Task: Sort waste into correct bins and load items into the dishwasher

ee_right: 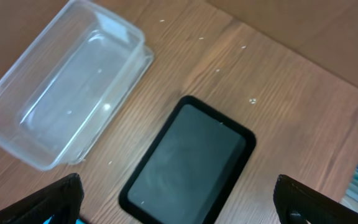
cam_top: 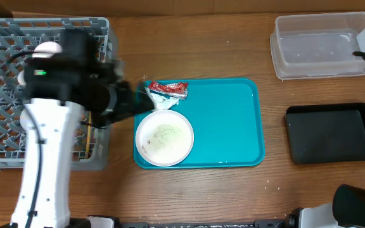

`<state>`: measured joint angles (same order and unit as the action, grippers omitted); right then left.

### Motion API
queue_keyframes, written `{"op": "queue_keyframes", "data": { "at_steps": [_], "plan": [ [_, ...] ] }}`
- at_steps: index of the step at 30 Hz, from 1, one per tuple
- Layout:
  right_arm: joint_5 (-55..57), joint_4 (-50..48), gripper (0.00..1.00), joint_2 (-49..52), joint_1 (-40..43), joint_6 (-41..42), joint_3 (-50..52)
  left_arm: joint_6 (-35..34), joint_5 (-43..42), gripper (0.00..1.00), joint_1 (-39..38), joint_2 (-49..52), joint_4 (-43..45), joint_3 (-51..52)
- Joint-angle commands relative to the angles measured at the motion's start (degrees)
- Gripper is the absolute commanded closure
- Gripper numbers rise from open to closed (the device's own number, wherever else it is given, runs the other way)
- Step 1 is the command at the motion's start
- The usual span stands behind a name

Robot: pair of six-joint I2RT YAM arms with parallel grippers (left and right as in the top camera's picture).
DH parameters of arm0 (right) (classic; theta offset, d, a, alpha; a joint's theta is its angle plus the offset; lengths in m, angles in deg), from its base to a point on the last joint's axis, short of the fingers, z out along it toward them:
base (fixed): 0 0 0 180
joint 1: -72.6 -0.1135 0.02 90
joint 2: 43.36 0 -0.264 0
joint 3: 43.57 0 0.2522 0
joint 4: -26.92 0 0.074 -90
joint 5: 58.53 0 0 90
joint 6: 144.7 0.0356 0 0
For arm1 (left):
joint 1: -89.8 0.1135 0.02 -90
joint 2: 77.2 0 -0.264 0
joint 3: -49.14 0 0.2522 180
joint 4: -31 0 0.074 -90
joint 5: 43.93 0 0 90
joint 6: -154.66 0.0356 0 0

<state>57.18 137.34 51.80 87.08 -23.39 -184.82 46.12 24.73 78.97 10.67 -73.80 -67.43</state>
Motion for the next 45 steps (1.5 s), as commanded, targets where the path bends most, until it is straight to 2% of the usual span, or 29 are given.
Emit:
{"op": "queue_keyframes", "data": {
  "at_steps": [1, 3, 5, 18, 23, 24, 27, 29, 36, 40, 45],
  "plan": [
    [1.2, -0.3, 0.0, 0.1, 0.0, -0.3, 0.0, -7.7, 15.8, 0.0, -8.2, 1.2, 1.7, -0.9],
    [1.2, -0.3, 0.0, 0.1, 0.0, -0.3, 0.0, -14.9, 25.4, 0.0, -12.1, 2.9, 2.1, -0.9],
    [1.2, -0.3, 0.0, 0.1, 0.0, -0.3, 0.0, -18.1, 30.9, 0.0, -14.8, 5.4, 3.0, -0.9],
    [1.2, -0.3, 0.0, 0.1, 0.0, -0.3, 0.0, -16.2, 33.9, 0.0, -15.3, 24.2, 16.8, -0.9],
    [1.2, -0.3, 0.0, 0.1, 0.0, -0.3, 0.0, -16.2, 32.1, 0.31, -14.9, 30.0, 19.0, -0.9],
    [1.2, -0.3, 0.0, 0.1, 0.0, -0.3, 0.0, -16.2, 32.0, 0.33, -14.7, 30.6, 19.3, -0.9],
    [1.2, -0.3, 0.01, 0.1, 0.0, -0.3, 0.0, -16.2, 32.0, 0.34, -14.2, 32.0, 20.0, -0.9],
    [1.2, -0.3, 0.0, 0.1, 0.0, -0.3, 0.0, -16.2, 32.0, 0.39, -14.0, 32.7, 20.3, -0.9],
    [1.2, -0.3, 0.0, 0.1, 0.0, -0.3, 0.0, -16.2, 32.2, 0.41, -13.9, 35.9, 22.5, -0.8],
    [1.2, -0.3, 0.0, 0.1, 0.0, -0.3, 0.0, -16.2, 31.8, 0.52, -13.9, 37.6, 22.7, -0.8],
    [1.2, -0.3, 0.0, 0.1, 0.0, -0.3, 0.0, -16.2, 32.0, 0.52, -13.9, 38.0, 23.7, -0.8]
  ]
}}
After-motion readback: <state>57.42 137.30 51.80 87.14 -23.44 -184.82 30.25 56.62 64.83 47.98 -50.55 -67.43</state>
